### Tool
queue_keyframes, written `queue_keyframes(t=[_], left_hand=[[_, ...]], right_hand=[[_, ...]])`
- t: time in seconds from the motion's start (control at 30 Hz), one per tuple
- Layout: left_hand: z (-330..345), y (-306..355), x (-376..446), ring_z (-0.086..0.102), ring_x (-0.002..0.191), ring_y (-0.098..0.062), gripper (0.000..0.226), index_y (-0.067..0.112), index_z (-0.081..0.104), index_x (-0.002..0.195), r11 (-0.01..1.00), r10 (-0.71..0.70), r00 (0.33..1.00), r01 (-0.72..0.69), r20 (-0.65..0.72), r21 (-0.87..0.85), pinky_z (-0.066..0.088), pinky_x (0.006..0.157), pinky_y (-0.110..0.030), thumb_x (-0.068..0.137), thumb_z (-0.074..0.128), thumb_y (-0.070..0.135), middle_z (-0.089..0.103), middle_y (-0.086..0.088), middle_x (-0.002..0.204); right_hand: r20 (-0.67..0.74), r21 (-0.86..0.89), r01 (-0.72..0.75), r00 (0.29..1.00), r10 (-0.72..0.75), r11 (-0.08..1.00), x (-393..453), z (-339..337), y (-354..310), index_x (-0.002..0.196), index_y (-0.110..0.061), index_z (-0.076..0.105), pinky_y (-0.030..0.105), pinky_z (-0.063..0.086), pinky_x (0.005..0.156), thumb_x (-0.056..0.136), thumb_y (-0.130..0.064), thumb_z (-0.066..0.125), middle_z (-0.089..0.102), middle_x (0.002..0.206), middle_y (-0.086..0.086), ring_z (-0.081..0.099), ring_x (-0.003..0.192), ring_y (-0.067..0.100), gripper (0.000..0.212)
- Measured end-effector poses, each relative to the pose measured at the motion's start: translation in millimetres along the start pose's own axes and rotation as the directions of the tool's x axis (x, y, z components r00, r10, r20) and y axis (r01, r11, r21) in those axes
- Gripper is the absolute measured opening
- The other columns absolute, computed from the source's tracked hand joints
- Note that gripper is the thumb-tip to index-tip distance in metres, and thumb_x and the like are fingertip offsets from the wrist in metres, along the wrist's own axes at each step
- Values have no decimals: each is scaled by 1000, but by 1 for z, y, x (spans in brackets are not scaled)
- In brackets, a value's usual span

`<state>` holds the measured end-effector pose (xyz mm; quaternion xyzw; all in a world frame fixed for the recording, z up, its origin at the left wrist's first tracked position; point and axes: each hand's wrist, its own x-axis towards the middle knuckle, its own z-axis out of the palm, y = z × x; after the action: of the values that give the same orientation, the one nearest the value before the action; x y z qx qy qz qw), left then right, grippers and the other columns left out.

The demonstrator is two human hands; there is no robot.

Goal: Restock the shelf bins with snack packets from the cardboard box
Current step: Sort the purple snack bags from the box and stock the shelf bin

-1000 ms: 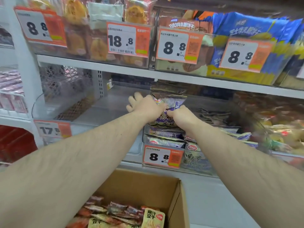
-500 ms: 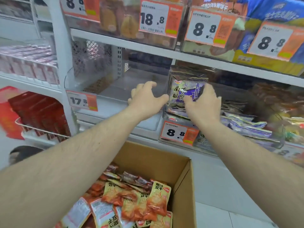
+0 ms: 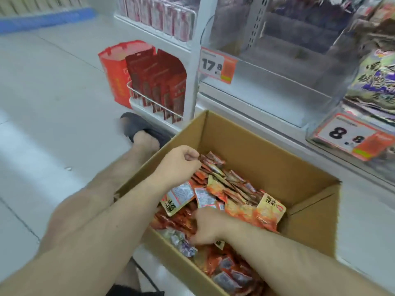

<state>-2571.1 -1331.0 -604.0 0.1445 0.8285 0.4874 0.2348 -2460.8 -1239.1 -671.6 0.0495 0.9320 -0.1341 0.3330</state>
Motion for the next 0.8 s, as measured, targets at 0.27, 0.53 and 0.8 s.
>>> queue_keyframes(t=[0.27,0.53,0.8], left_hand=[[-10,-13,-7,60,82,-9,18,25,64,107,997,-64,995,67,79,-30,46,74,-26,89,66,23,64,7,99],[-8,-1,-11,59,105,-18,45,19,51,128,948,-225,974,218,-2,-234,50,99,-46,91,64,42,57,3,115],[50,73,-33,68,74,-22,23,16,72,107,787,-93,854,379,513,-488,58,81,-45,87,72,26,75,-4,87]], right_hand=[[-100,-126,-13,995,1,992,28,35,-34,103,-9,64,37,50,76,81,-12,62,66,108,16,63,102,37,22],[-745,-287,72,610,-270,955,-75,-50,32,70,-19,40,27,32,48,58,-11,62,47,62,-1,49,53,24,26],[-747,-638,-146,354,-563,756,-134,-73,61,84,-16,43,31,26,56,79,-6,49,44,65,0,39,55,20,12]])
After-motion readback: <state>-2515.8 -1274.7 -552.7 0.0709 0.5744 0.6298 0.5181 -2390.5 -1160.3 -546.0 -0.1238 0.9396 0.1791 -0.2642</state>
